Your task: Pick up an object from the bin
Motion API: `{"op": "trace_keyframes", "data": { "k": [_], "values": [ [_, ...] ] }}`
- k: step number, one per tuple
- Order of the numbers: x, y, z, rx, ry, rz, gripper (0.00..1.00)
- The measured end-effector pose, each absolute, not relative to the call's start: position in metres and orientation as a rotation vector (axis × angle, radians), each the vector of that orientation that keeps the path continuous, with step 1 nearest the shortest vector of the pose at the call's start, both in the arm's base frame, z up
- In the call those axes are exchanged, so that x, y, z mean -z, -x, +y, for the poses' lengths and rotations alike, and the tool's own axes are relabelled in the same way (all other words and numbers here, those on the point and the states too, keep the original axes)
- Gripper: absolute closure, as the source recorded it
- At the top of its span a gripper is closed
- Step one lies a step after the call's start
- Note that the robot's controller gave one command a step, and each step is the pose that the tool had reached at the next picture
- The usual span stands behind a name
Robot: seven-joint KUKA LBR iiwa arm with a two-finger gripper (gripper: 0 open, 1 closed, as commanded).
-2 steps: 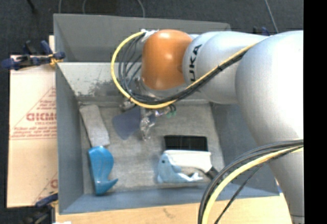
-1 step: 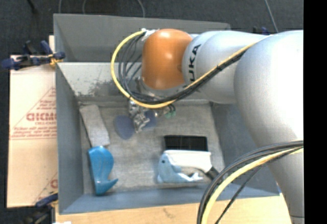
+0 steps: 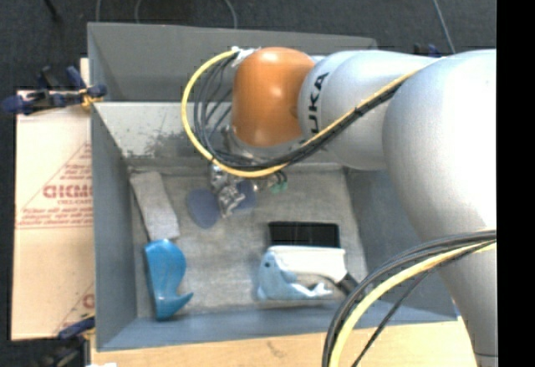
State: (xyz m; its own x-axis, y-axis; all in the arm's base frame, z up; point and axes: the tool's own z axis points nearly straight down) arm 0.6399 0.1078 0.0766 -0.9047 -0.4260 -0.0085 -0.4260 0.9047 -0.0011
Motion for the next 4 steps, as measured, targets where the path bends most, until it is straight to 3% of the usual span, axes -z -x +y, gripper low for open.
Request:
{"op": "trace_keyframes", "data": {
  "k": [1, 4],
  "values": [
    [-0.08, -0.639, 0.108, -0.002, 0.684, 3.062, 1.0],
    [-0.124, -0.64, 0.108, 0.0, 0.681, 3.059, 1.0]
  ]
}}
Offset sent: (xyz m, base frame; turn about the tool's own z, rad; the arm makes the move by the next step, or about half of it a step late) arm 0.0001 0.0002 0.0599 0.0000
